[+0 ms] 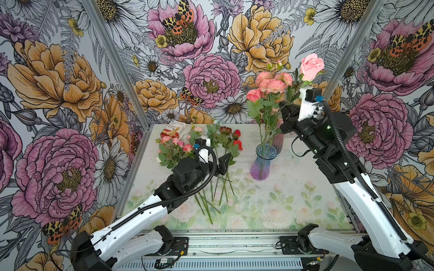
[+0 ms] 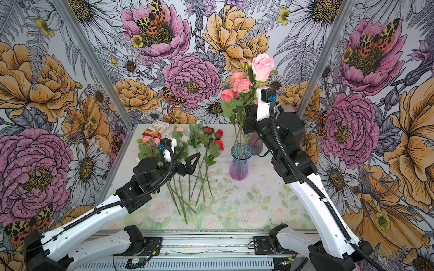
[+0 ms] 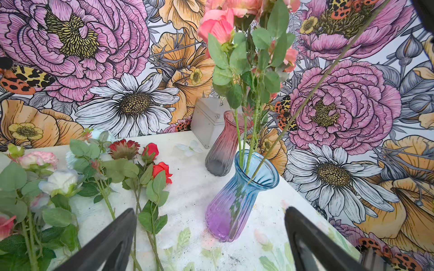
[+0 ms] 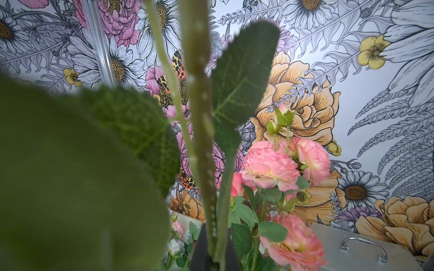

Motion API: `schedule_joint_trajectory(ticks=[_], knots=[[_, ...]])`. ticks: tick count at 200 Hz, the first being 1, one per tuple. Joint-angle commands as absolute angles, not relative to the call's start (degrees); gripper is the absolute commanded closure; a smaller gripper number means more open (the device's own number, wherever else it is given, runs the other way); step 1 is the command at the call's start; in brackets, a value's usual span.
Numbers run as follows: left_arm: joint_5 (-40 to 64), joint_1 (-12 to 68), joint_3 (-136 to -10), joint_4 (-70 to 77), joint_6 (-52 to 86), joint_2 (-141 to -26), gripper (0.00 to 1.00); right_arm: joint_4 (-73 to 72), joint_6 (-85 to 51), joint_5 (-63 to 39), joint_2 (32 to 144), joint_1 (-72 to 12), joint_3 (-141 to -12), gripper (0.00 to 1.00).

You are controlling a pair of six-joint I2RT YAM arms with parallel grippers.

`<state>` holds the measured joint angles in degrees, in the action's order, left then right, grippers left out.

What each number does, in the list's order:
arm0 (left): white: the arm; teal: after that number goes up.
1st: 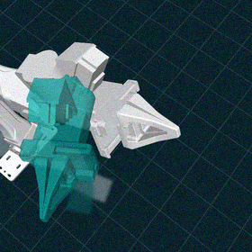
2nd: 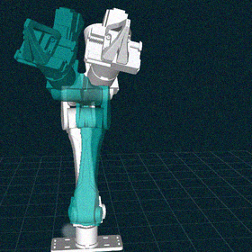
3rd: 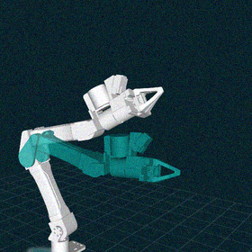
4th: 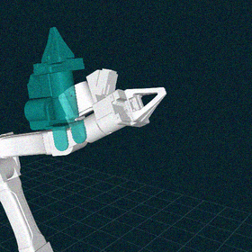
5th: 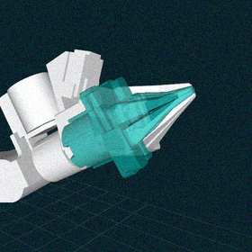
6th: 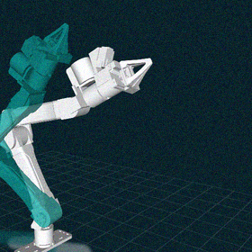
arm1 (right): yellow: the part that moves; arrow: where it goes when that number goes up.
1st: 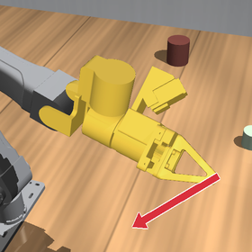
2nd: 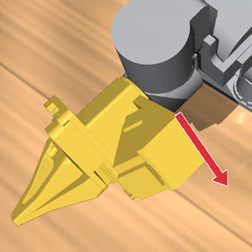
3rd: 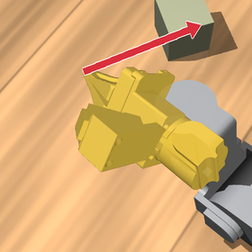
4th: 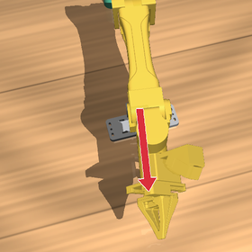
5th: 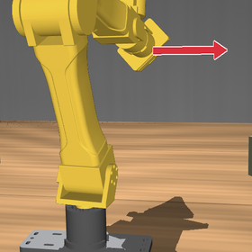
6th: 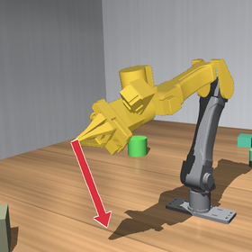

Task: Place the pink flowers into the vase
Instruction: Place the flower in the vase.

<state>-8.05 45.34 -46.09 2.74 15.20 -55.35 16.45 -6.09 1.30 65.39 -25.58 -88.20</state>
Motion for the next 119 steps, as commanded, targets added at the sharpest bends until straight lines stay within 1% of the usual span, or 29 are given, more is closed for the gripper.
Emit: schedule_joint_trajectory(ticks=[1, 28, 68, 119], knots=[[-8.66, 44.85, -46.05, 2.03, 15.29, -54.98, 0.02, 15.64, -4.94, 2.68, 65.76, -24.20, -90.65, 1.00], [-8.42, 44.14, -45.63, 1.54, 15.28, -54.28, 0.02, 15.73, -4.28, 2.74, 66.83, -21.66, -91.16, 1.00], [-7.74, 43.14, -44.96, 1.60, 15.82, -53.61, 0.02, 15.52, -4.40, 2.24, 68.31, -18.74, -87.99, 1.00], [-8.18, 40.89, -44.56, 1.10, 18.08, -53.85, 0.01, 11.20, -5.48, 2.50, 67.59, -18.24, -76.85, 1.00]])
